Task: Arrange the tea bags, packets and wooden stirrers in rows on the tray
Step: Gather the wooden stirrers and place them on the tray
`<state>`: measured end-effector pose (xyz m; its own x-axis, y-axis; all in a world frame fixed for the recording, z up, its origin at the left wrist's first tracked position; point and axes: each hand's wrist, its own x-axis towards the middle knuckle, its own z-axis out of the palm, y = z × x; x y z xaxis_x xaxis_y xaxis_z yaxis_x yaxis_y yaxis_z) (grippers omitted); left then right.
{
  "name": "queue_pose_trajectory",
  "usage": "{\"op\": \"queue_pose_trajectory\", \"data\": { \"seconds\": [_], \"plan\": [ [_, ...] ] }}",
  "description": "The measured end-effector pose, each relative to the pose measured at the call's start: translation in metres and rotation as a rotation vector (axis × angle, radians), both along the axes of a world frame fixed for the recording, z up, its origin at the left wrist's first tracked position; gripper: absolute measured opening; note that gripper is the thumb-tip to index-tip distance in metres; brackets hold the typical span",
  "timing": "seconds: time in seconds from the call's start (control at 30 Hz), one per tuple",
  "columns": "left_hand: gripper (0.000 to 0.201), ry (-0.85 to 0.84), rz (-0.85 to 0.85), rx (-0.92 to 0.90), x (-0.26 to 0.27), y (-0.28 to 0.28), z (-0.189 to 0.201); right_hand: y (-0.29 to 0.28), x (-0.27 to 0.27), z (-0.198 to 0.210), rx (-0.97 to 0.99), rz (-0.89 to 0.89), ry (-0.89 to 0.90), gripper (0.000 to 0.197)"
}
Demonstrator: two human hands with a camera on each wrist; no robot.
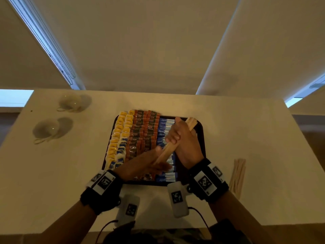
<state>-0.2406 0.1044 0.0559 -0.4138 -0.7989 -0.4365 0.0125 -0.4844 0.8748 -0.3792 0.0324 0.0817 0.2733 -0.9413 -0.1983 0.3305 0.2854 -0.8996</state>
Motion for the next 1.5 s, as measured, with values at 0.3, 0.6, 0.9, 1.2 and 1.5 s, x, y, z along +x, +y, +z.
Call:
{"op": "queue_pose_trajectory", "data": {
  "seconds": [0.3,0.6,0.9,1.2,1.5],
  "plan": [
    [0.077,0.319,0.351,0.32,-0.002,-0.018,0.001,0.03,0.019,0.019,-0.141,0.089,0.178,0.038],
    [0.056,0.226,0.264,0.165,-0.009,-0.012,0.005,0.036,0.016,0.016,-0.112,0.074,0.179,0.032],
    [0.061,-0.545,0.039,-0.694,0.008,-0.005,-0.01,0.026,-0.002,-0.004,-0.052,0.204,0.233,0.037],
    [0.103,-1.068,-0.201,-0.788,0.038,-0.013,-0.014,0.006,-0.022,-0.006,0.268,0.15,0.232,0.049],
    [0.036,-0.9,0.457,-0.982,0.015,-0.038,0.016,-0.001,-0.011,-0.014,0.112,0.092,0.48,0.045]
  ]
}}
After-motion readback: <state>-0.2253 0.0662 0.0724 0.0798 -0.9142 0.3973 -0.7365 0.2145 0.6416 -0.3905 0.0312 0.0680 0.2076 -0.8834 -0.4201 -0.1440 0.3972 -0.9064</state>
